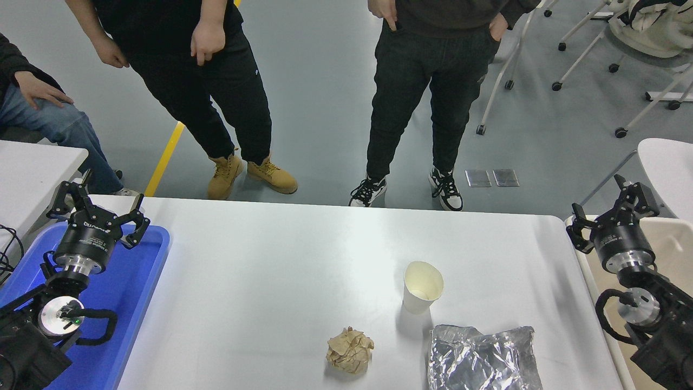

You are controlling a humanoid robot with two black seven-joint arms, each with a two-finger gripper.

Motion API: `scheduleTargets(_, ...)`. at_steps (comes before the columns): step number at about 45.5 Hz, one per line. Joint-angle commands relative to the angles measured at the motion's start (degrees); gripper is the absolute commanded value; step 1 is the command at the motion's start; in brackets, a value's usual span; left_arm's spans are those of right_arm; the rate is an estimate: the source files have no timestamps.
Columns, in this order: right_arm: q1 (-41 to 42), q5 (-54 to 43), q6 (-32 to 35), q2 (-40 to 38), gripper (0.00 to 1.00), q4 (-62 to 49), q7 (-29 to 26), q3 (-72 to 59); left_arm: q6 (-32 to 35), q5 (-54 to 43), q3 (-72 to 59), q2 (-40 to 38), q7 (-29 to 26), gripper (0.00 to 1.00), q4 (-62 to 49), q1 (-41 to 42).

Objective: Clean the table surface

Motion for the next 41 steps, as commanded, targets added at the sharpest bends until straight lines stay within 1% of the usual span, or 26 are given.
scheduleTargets(1,0.2,0.0,0.0,0.1,0.99,0.1,0.0,-0.7,0.0,0.0,0.0,0.0,0.0,1.00,0.0,0.0)
scheduleTargets(41,0.4,0.1,0.0,0.2,0.99,-0.1,0.0,-0.7,0.0,0.0,0.0,0.0,0.0,1.00,0.0,0.0)
